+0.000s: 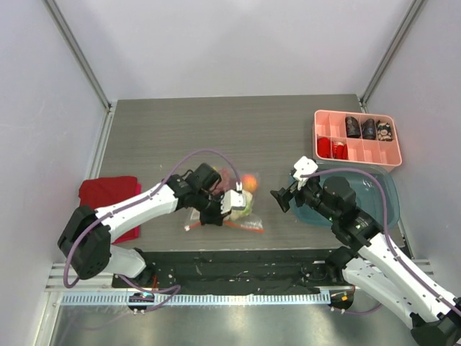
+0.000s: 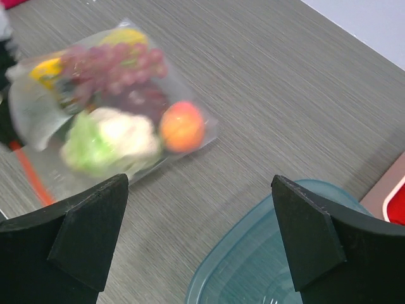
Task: Place the food in the zip-top bag and seal the zipper
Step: Place the zipper food storage bag at the center of the board, then reset both arms
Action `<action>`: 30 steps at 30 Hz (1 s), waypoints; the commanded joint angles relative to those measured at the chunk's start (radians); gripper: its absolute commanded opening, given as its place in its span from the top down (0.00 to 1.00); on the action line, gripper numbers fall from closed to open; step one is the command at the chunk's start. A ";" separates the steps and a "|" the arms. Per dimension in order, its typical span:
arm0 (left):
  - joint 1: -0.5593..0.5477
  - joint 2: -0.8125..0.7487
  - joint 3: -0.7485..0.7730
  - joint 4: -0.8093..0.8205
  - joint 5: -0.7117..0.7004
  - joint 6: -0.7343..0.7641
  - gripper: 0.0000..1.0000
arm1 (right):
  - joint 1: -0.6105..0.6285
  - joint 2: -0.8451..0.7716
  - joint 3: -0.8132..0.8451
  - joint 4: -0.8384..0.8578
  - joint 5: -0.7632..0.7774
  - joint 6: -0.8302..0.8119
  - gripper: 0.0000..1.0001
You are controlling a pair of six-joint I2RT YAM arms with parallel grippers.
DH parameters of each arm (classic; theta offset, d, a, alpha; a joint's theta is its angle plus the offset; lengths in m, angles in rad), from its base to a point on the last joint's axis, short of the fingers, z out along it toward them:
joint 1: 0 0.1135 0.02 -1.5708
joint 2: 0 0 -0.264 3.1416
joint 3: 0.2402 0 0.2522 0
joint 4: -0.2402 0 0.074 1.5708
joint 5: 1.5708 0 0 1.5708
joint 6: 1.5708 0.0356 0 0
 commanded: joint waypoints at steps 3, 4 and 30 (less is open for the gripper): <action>-0.047 -0.063 -0.095 0.125 0.023 -0.205 0.98 | -0.006 -0.007 -0.022 0.006 0.057 0.011 0.00; -0.049 -0.060 -0.096 0.124 0.023 -0.217 0.92 | -0.008 -0.002 -0.021 0.005 0.059 0.013 0.00; 0.696 0.179 0.781 -0.283 0.167 -0.846 0.00 | -0.253 0.395 0.467 -0.167 -0.024 0.334 0.01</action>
